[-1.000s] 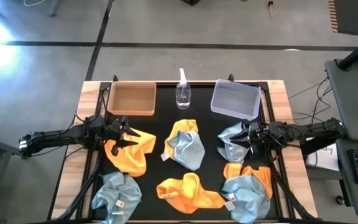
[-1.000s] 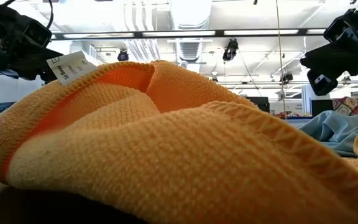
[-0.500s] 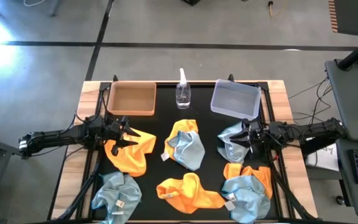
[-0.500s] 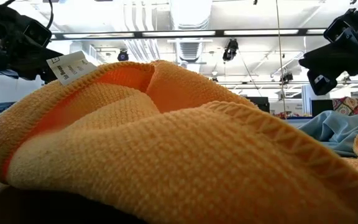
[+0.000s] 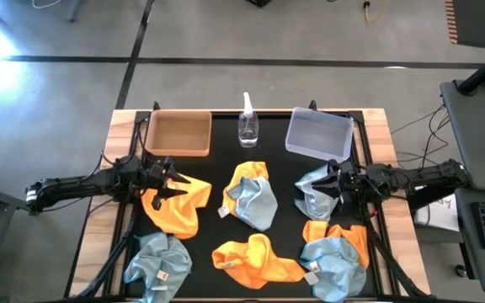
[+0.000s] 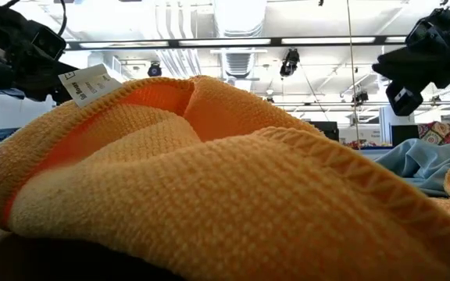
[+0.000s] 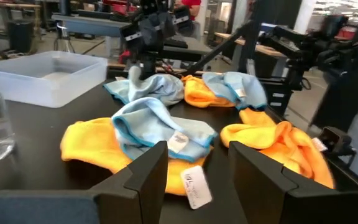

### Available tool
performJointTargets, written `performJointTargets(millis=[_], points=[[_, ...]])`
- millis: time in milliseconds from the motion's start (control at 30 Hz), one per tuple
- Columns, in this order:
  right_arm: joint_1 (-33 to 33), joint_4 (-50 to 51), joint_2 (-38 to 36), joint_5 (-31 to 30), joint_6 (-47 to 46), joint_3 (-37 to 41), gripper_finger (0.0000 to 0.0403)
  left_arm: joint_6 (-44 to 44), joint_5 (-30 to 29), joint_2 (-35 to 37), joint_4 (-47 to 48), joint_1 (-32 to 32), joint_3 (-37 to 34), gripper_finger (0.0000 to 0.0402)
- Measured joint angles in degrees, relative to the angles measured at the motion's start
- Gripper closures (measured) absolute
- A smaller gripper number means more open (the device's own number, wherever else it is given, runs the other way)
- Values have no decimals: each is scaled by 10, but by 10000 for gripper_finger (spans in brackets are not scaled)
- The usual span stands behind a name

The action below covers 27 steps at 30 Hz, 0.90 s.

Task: Sort microfiber towel by color & place in baskets
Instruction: Put the blue towel into the transparent bin

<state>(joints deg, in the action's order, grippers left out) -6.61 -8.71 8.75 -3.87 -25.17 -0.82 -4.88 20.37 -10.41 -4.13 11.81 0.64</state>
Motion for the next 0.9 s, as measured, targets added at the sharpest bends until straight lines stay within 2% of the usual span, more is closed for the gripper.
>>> performJointTargets(millis=[100,333,467,633,900], points=[[0,-18,0,-49,-38,0,344,-1,-79,0,0,0,0,246],[0,-25,0,-190,-58,0,344,-4,-398,0,-78,0,0,246],[0,-24,0,-244,-59,0,344,-4,-520,0,-142,0,0,246],[0,-23,0,-262,-80,0,344,-3,-601,0,-170,0,0,246],[0,-23,1,-262,-83,0,344,-3,-602,-2,-168,0,0,246]])
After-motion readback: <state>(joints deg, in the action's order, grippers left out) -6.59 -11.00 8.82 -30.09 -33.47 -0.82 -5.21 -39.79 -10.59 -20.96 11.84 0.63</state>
